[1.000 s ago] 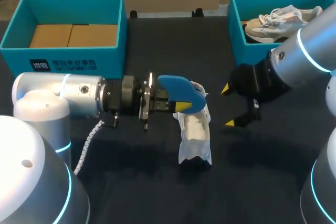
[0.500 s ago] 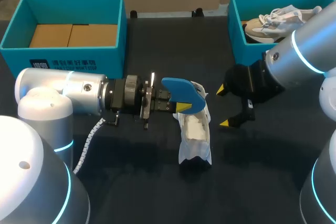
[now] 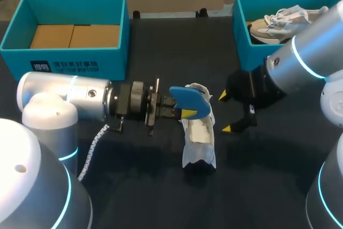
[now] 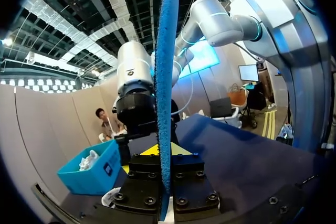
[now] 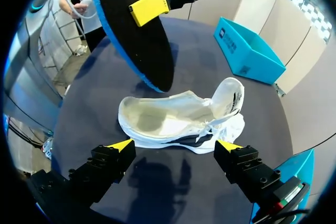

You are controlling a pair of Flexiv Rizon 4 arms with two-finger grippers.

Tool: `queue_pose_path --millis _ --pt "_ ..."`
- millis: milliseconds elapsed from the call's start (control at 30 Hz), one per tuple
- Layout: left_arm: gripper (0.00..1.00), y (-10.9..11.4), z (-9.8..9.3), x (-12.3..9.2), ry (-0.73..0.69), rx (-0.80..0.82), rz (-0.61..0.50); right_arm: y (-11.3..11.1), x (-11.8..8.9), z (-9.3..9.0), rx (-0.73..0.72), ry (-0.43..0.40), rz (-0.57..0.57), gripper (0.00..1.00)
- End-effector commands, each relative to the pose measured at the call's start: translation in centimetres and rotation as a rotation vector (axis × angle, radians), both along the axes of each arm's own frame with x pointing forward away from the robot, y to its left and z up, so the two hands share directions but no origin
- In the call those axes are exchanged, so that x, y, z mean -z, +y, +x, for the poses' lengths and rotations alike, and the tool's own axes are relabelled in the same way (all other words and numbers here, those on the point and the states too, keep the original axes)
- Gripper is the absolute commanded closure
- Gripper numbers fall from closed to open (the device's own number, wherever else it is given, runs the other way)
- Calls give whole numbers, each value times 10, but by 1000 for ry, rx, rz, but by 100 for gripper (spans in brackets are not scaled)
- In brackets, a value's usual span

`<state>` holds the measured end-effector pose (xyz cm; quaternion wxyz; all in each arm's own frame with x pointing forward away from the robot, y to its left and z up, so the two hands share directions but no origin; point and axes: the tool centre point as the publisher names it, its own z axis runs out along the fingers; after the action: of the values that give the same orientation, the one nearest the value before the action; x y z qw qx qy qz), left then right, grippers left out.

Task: Take the shoe out of the shoebox, open the shoe tongue, remove and reinsert the insole, then place the shoe into the shoebox

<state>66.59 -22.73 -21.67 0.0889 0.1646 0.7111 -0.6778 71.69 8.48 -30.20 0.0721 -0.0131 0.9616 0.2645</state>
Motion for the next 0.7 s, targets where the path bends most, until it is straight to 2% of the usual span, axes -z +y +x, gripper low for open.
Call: queue_pose_path --millis 33,367,700 --pt "100 -2 -4 1 1 -10 2 5 9 2 9 -7 3 0" --pt "100 -5 -7 6 -2 -9 12 5 9 2 16 -4 7 0" --pt "100 -10 -2 28 -35 -13 15 5 9 2 16 -4 7 0"
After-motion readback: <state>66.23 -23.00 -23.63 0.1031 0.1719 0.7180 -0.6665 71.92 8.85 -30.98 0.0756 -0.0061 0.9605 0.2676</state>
